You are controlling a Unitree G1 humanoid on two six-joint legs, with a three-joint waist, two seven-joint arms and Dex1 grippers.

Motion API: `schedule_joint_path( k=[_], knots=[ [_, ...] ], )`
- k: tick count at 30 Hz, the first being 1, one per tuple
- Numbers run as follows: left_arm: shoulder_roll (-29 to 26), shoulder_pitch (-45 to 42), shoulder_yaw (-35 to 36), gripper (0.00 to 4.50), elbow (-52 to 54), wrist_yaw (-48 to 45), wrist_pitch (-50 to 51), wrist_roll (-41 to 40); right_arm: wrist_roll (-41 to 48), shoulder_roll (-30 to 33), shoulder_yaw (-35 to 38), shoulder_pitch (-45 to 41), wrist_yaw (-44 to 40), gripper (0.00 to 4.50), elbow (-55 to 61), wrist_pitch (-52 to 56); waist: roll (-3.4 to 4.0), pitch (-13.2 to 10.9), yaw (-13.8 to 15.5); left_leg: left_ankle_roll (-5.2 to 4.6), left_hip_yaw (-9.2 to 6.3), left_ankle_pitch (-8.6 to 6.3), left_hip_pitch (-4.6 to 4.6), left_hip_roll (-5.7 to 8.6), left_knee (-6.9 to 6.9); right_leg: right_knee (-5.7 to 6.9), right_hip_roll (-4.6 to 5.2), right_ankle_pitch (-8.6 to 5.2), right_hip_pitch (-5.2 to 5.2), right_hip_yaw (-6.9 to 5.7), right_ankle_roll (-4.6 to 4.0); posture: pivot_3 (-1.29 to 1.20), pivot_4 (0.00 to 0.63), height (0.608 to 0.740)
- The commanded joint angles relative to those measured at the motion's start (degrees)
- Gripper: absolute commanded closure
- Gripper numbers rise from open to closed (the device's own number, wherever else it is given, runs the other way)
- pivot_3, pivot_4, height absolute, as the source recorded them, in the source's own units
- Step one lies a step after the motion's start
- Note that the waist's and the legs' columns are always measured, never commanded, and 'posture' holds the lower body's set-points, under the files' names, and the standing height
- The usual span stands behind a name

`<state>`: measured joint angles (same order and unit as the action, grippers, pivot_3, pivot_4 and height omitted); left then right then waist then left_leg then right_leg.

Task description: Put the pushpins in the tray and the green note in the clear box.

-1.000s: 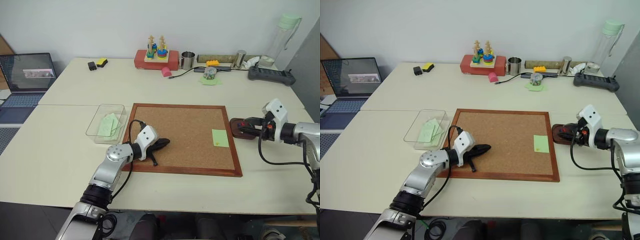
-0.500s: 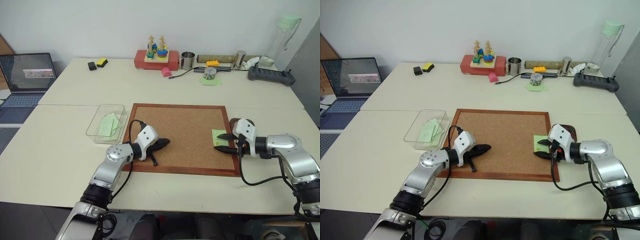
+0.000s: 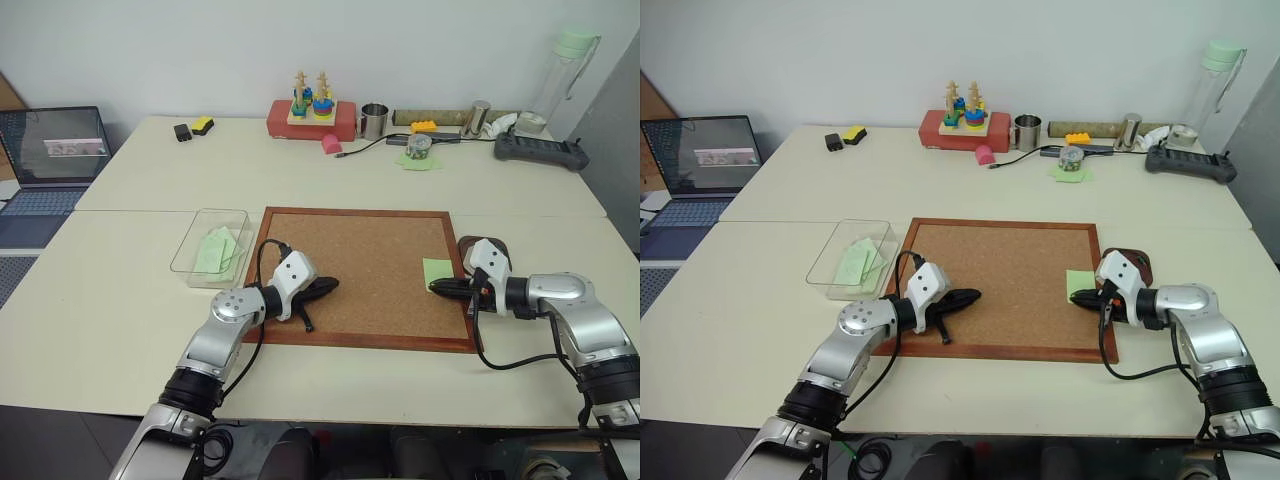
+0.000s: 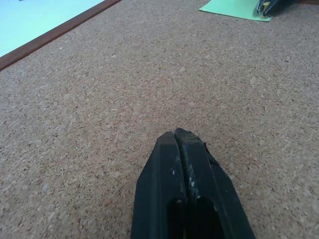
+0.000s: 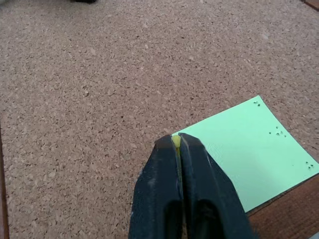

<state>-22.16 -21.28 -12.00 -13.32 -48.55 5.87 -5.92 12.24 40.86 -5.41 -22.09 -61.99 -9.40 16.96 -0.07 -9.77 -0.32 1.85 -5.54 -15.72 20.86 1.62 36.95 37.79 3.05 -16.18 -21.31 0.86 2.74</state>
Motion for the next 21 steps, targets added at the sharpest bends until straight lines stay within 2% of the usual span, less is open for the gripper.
schedule_joint_path(
  k=[1,14,17,19,21],
  knots=[
    [-0.9,3.1,-4.1,4.5,-3.3,-2.1,2.8,2.9,1.6,0.4,2.0,-1.3,-0.5,4.47,2.8,0.1,0.0,0.0,0.0,0.0,0.0,0.0,0.0,0.0,0.0,0.0,0.0,0.0,0.0,0.0,0.0,0.0,0.15,0.74],
    [0.1,2.5,-3.8,4.5,-4.2,-2.0,3.3,2.3,5.4,3.3,5.3,-3.3,-2.0,4.47,9.8,3.1,-0.11,0.1,0.0,0.0,-0.05,0.0,0.01,0.0,-0.02,-0.02,0.0,0.0,0.0,-0.04,0.0,0.0,0.15,0.74],
    [0.8,1.4,-2.4,4.5,-1.7,-2.0,5.5,0.3,4.2,3.9,4.5,-3.4,-1.9,4.47,12.0,1.1,-0.1,0.1,0.0,0.0,-0.02,0.0,0.02,0.01,-0.01,-0.03,0.01,0.0,0.0,-0.01,0.0,0.0,0.15,0.74],
    [1.1,0.6,-0.4,4.2,3.0,-2.4,9.3,-3.5,2.6,4.3,3.5,-3.3,-1.8,4.5,13.7,-1.0,-0.1,0.1,0.0,0.0,-0.03,0.0,0.02,0.01,0.0,-0.03,0.01,0.0,-0.01,-0.02,0.0,0.0,0.15,0.74],
    [2.4,-0.6,3.6,3.88,9.3,-2.4,16.8,-11.1,0.9,4.6,2.5,-3.2,-1.6,4.5,15.1,-3.3,-0.2,0.0,0.0,0.0,-0.03,0.0,0.05,0.01,-0.01,-0.02,0.01,0.0,-0.03,-0.02,0.01,0.0,0.15,0.74]
  ],
)
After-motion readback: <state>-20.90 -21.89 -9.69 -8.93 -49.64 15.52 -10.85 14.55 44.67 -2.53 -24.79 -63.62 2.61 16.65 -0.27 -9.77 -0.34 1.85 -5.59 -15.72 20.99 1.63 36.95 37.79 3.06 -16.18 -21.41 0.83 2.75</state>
